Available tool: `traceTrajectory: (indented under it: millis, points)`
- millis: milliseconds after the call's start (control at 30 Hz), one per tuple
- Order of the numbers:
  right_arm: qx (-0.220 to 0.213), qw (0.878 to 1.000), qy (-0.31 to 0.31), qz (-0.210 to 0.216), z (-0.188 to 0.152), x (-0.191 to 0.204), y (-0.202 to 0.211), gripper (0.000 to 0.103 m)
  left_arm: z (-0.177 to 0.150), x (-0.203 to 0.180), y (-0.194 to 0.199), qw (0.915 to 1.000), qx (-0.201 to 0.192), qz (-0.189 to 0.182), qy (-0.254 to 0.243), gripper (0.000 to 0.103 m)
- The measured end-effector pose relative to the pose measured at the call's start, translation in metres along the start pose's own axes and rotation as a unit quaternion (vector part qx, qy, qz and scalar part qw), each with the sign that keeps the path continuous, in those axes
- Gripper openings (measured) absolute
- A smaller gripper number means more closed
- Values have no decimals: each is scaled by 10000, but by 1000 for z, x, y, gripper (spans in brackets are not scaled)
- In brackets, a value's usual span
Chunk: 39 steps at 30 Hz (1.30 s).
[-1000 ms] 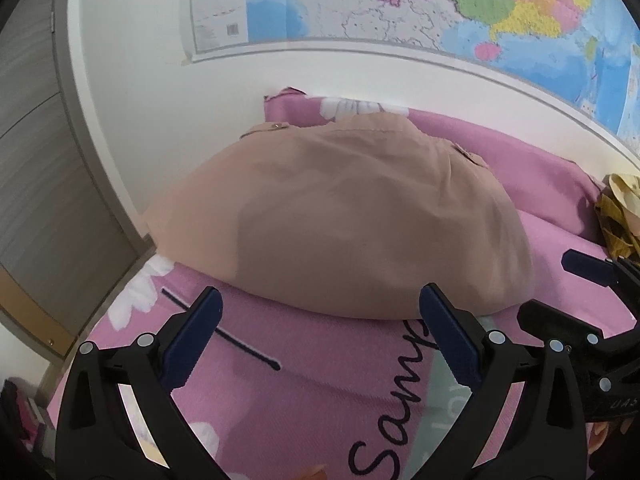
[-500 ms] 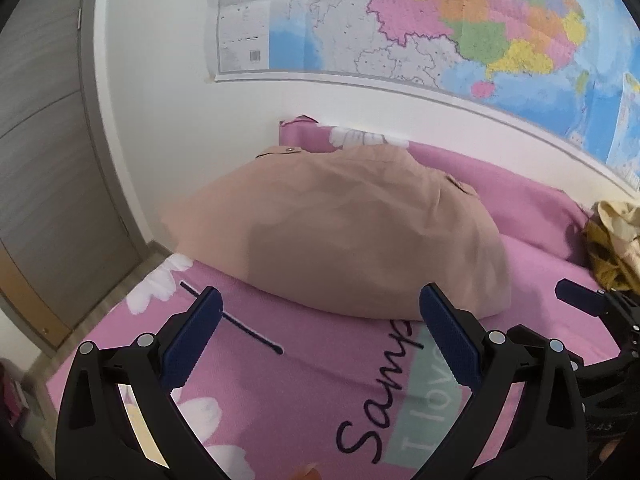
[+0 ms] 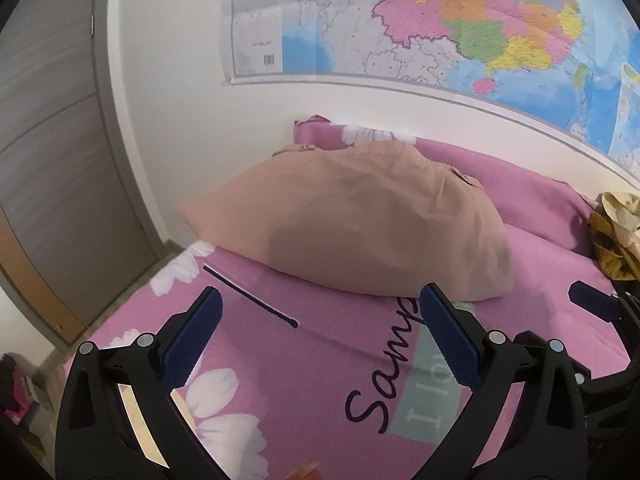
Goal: Fold large clothes
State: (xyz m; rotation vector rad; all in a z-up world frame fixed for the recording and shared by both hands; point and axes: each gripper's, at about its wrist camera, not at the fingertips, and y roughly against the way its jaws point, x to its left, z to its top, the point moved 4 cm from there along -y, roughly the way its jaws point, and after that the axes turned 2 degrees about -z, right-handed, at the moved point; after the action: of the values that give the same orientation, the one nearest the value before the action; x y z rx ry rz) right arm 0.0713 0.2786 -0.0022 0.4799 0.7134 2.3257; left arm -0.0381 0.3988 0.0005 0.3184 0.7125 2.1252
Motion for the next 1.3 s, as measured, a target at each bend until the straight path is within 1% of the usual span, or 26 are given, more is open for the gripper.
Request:
traceTrajectory:
  millis: [167,433,1300]
  points:
    - [3,9999,-65,109,-5,4,7,97,-2,-2,12,10000,-80,-22,-37,98]
    - [-78,9998,-101,167,-7,7,19,97,-6,-4,21,9999,-134,-22,-101,98]
    - [-147,9998,-27,128,-15,12,30,97,-15,-2,32,9998,-142,25,-123,98]
